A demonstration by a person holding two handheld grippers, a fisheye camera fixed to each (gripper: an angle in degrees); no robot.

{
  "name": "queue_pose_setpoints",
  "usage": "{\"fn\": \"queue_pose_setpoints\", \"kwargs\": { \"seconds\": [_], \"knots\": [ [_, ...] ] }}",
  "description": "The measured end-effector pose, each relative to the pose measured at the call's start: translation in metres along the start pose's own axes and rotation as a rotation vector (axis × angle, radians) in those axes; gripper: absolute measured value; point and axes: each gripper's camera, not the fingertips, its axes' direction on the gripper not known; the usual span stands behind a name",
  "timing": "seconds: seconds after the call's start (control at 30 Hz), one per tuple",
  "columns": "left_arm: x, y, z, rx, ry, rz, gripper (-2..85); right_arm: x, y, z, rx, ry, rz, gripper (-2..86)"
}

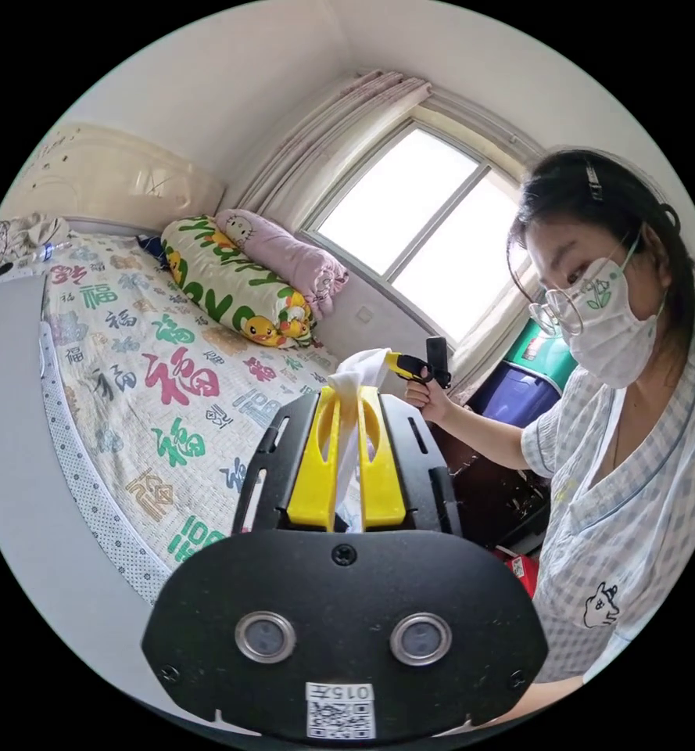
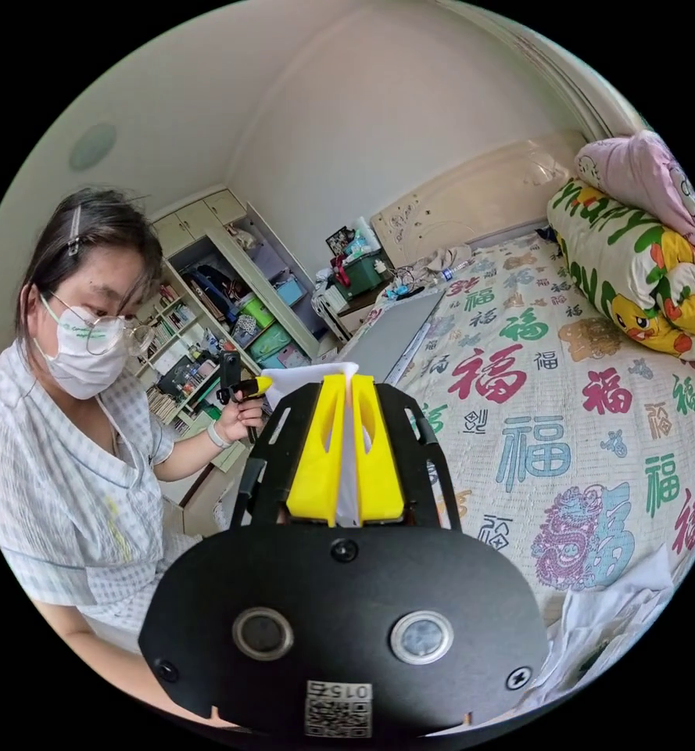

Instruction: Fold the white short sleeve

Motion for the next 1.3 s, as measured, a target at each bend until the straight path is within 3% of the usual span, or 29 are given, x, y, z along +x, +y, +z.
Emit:
{"fn": "queue_pose_setpoints", "kwargs": {
  "seconds": [0.37, 0.73, 0.9, 1.03, 1.3],
  "knots": [
    [-0.208, -0.042, 0.07, -0.028, -0.067, -0.283, 2.3, 0.158, -0.085, 0.075, -0.16, 0.053, 0.158, 0.3],
    [-0.291, -0.07, 0.117, -0.107, -0.176, -0.461, 2.2, 0.233, -0.138, 0.117, -0.365, 0.265, 0.301, 0.3],
    [-0.255, -0.091, 0.104, -0.076, -0.146, -0.378, 2.0, 0.205, -0.155, 0.071, -0.254, 0.174, 0.255, 0.3],
    [-0.152, -0.116, 0.065, -0.033, -0.105, -0.175, 1.9, 0.134, -0.171, -0.011, -0.125, 0.057, 0.148, 0.3],
    [0.023, -0.133, -0.013, 0.052, -0.016, 0.028, 1.8, -0.01, -0.173, -0.133, -0.004, -0.015, 0.054, 0.4]
  ]
}}
